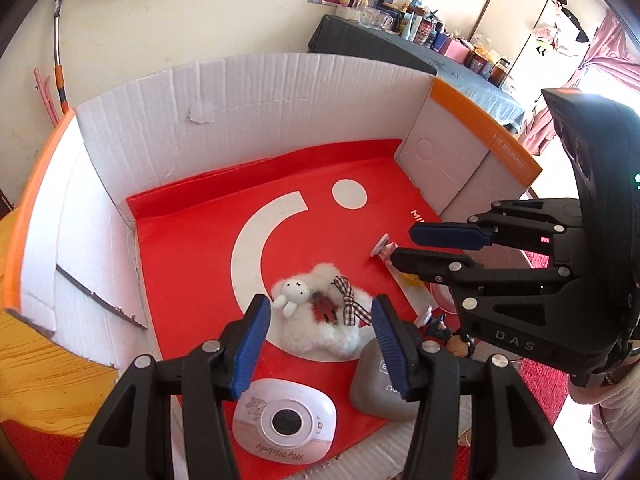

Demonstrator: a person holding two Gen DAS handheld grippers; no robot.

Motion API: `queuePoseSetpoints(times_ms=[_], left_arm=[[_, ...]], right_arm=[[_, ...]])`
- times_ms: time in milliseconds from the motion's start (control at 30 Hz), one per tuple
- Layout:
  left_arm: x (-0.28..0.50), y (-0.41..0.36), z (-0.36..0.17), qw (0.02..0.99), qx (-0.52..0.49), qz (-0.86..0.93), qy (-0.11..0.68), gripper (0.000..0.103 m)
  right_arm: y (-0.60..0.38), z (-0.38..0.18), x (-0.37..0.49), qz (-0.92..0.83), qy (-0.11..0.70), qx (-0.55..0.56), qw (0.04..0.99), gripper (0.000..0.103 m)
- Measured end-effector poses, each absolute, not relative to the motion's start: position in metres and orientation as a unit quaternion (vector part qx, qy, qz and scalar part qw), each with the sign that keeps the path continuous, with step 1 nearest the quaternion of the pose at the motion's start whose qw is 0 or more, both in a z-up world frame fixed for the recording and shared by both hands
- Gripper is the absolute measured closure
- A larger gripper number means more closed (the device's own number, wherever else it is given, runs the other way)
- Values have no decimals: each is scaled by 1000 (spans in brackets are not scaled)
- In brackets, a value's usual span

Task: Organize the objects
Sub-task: 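Lower and open left tool releasing the bunny while right tool releases the doll, then withdraw both tools from the box back toward the remaining items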

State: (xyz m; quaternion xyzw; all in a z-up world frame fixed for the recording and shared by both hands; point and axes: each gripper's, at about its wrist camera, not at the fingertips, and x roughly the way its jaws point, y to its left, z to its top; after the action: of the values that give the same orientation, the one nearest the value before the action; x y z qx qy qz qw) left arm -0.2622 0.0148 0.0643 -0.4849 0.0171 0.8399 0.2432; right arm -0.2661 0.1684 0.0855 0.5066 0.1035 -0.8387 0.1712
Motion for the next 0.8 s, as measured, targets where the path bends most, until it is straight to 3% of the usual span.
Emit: queuePoseSetpoints(times_ms=[800], left_arm=[[-159, -5, 125, 209, -343, 916, -9, 34]], right_arm=[[191, 138, -172, -913, 49, 361, 184, 80]])
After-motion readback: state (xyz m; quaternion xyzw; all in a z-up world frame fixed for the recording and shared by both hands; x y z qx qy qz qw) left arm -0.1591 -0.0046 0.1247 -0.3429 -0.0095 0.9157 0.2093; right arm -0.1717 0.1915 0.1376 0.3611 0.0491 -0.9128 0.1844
